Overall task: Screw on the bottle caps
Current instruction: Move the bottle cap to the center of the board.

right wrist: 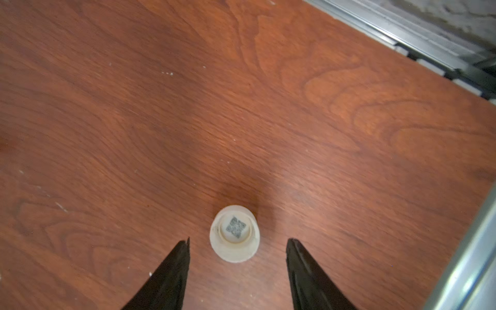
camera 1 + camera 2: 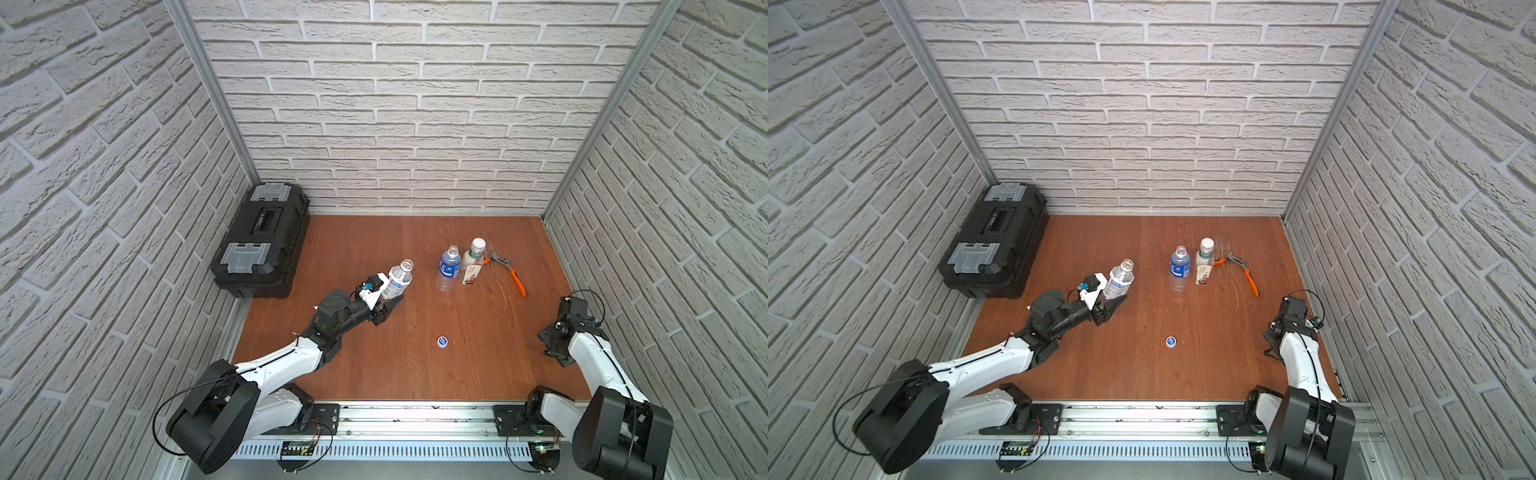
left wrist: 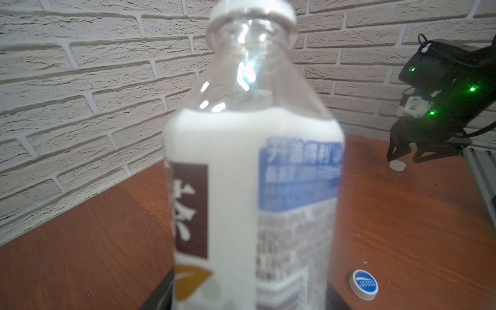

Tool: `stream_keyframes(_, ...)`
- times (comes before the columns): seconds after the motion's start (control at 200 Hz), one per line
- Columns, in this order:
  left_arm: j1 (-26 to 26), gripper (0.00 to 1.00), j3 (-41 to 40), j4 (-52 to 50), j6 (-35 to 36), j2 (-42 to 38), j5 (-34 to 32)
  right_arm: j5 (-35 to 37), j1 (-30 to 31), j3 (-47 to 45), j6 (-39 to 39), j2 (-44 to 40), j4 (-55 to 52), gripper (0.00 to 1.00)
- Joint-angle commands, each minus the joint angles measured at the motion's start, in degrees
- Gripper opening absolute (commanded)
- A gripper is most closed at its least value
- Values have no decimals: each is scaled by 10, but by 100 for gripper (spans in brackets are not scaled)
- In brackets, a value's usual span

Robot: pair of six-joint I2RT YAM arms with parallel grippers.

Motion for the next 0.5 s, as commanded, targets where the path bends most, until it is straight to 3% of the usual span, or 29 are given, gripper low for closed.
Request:
stream_keyframes(0.0, -3, 58, 14, 30, -6, 2, -3, -26, -9, 7, -14, 24, 48, 59)
stream_keyframes(0.165, -3, 58, 16, 31, -3, 12, -3, -51, -21, 19, -26, 77, 68, 55)
stream_keyframes(0.325, -3, 58, 16, 34, 2, 12, -2, -119, -14, 47, -74, 133, 76, 52)
stream_keyframes(0.495, -4, 58, 11, 44, 3, 18, 5, -156, 56, 56, -101, 149, 100, 55)
